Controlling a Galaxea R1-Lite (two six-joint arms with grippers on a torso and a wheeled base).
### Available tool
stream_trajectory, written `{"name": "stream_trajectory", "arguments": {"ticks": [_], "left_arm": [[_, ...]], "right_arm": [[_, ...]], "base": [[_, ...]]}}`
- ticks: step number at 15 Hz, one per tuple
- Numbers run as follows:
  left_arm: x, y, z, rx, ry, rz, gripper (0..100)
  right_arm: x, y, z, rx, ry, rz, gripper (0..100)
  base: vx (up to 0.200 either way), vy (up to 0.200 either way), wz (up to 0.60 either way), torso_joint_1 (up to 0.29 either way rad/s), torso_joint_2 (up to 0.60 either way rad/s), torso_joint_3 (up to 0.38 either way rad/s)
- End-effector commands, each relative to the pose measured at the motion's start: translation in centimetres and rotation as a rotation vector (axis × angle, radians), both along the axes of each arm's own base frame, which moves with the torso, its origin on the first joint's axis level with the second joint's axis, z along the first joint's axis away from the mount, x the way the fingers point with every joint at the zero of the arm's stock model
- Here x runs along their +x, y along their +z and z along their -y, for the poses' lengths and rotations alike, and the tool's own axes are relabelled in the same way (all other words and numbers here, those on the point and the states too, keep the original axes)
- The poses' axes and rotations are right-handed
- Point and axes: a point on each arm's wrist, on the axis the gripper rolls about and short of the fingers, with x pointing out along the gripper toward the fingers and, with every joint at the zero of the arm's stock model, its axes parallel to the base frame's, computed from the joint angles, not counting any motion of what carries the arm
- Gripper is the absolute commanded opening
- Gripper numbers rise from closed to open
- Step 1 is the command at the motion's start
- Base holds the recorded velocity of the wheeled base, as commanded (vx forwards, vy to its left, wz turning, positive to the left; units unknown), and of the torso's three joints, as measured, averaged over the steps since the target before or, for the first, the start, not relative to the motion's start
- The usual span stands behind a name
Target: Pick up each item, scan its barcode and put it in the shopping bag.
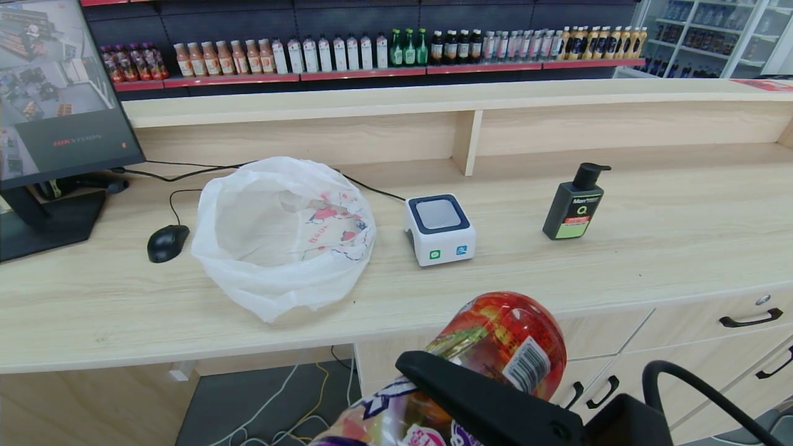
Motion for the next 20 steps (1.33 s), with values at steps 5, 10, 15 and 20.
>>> {"name": "stream_trajectory", "arguments": {"ticks": [5, 10, 15, 20], "left_arm": [[0.0, 0.0, 0.0, -0.001, 0.001, 0.0, 100], [0.0, 0.0, 0.0, -0.001, 0.001, 0.0, 100], [0.0, 0.0, 0.0, -0.001, 0.001, 0.0, 100], [0.0, 0.0, 0.0, -0.001, 0.001, 0.0, 100]], "right_arm": [[0.04, -0.05, -0.05, 0.0, -0.003, -0.004, 0], [0.02, 0.02, -0.08, 0.006, -0.006, -0.01, 0], [0.1, 0.01, -0.1, 0.019, -0.015, -0.04, 0], [0.21, 0.2, -0.11, 0.128, -0.021, -0.189, 0]], "base": [[0.0, 0.0, 0.0, 0.0, 0.0, 0.0], [0.0, 0.0, 0.0, 0.0, 0.0, 0.0], [0.0, 0.0, 0.0, 0.0, 0.0, 0.0], [0.0, 0.0, 0.0, 0.0, 0.0, 0.0]]}}
